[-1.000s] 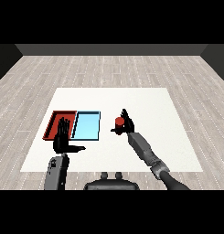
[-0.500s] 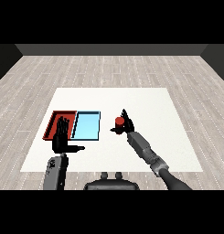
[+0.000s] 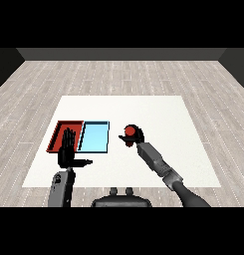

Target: Pick the red can and put it in the red box

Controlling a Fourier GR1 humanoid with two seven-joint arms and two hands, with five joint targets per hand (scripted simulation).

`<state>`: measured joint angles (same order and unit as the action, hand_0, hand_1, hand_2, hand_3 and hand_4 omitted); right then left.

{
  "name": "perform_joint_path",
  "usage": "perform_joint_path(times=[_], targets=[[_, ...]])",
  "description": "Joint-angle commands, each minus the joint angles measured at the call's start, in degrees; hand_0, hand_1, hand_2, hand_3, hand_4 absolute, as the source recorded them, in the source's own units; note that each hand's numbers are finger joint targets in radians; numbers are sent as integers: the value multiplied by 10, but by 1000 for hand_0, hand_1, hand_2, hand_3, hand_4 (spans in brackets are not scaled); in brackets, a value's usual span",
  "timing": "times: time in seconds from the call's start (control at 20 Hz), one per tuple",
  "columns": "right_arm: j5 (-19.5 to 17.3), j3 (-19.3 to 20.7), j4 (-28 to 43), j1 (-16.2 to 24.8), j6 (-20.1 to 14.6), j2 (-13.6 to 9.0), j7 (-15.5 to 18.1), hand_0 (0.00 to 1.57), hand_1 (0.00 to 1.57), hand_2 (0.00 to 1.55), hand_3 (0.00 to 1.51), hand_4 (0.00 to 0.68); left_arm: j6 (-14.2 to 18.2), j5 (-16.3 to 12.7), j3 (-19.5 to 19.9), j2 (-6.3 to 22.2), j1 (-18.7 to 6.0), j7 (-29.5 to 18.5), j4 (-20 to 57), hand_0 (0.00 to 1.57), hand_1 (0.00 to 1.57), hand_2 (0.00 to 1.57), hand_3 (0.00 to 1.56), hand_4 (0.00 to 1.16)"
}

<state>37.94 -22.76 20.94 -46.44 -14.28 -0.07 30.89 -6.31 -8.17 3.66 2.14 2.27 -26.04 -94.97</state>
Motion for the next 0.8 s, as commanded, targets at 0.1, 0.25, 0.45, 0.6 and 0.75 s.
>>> perform_joint_path(times=[0.1,0.25,0.45,0.6,0.75], targets=[[-12,-24,-33,-18,-14,1,-10,1528,1528,1472,1420,551,5,-2,-1,4,4,22,-29,0,0,0,0,0],[4,-50,-9,-3,-33,1,-28,1531,1531,1468,1413,546,14,-3,-2,1,-11,44,-34,0,0,0,0,0],[13,-43,-15,-10,-39,1,5,1548,1548,1475,1411,558,25,19,-12,-19,-29,-5,32,0,0,0,0,0],[-14,-27,10,-23,-59,1,-9,1530,1530,1471,1399,578,5,-11,8,5,-23,23,-3,0,0,0,0,0],[2,-42,57,-18,-90,1,0,1539,1539,1469,1388,581,-40,-36,26,34,5,1,-3,0,0,0,0,0]])
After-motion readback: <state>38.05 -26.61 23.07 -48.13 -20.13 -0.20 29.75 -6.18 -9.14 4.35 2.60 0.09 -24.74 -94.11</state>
